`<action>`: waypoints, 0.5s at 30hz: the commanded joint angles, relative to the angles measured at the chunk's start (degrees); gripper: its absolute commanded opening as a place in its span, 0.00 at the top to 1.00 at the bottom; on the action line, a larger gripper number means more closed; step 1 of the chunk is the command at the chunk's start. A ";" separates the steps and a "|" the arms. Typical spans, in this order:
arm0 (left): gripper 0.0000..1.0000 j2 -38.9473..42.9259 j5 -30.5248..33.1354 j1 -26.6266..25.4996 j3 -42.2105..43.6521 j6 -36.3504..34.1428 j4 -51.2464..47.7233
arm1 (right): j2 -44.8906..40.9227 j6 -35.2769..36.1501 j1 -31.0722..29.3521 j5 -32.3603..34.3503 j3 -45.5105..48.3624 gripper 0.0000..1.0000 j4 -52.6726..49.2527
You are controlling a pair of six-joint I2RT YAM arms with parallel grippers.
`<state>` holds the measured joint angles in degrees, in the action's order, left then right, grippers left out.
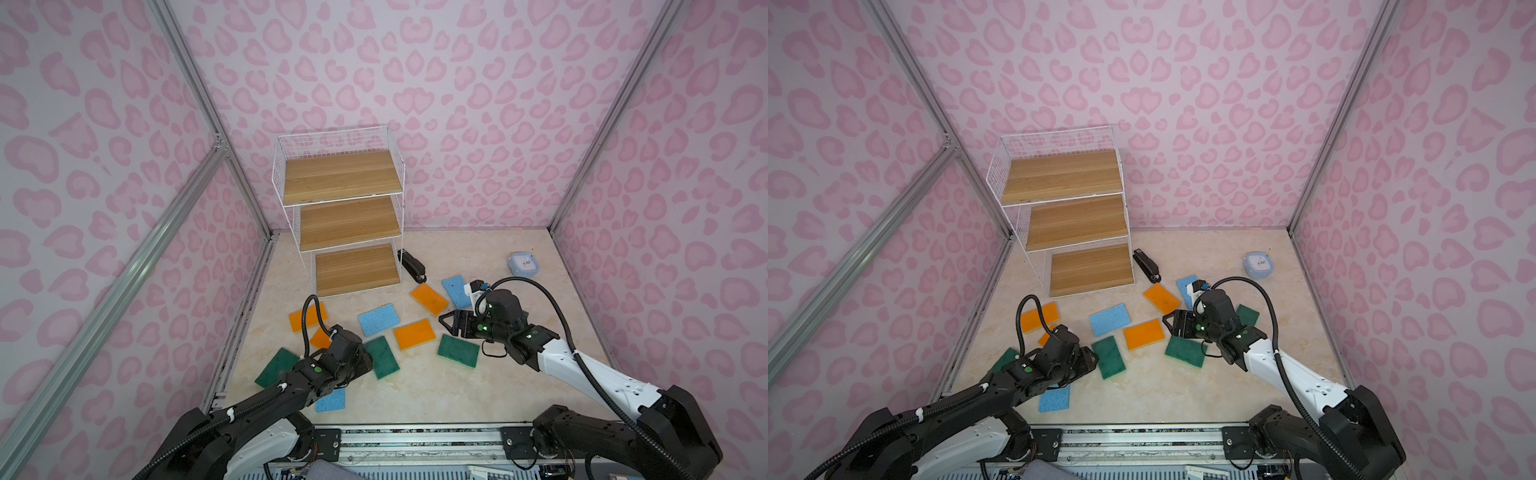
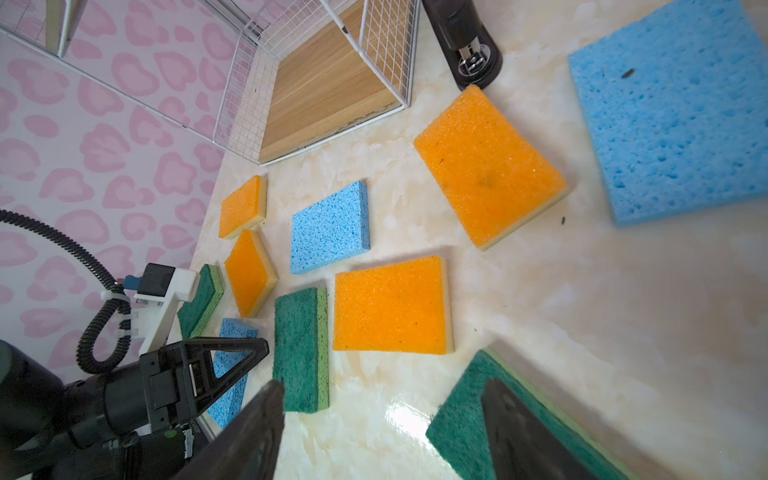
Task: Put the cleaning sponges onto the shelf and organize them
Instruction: 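Reach the left gripper down over a green sponge while the right arm moves inward, then grasp and lift the green sponge with the left gripper while the right gripper approaches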
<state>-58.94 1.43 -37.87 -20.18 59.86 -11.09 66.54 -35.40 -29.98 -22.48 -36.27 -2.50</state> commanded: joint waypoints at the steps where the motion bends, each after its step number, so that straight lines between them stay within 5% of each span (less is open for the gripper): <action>1: 0.46 -1.59 0.34 0.04 -0.51 0.55 3.28 | -0.62 -0.06 -0.36 1.60 -0.36 0.24 -0.33; 7: 0.51 -5.13 0.42 0.07 -1.28 0.26 5.06 | -1.78 0.86 -0.38 2.44 -0.37 0.24 -2.95; 15: 0.74 -8.21 0.49 0.05 -1.23 0.83 7.63 | -2.91 2.20 -0.32 1.50 -0.28 0.22 -4.46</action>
<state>-66.74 1.30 -37.87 -21.17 59.99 -4.14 63.81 -34.61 -30.26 -20.80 -36.51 -5.96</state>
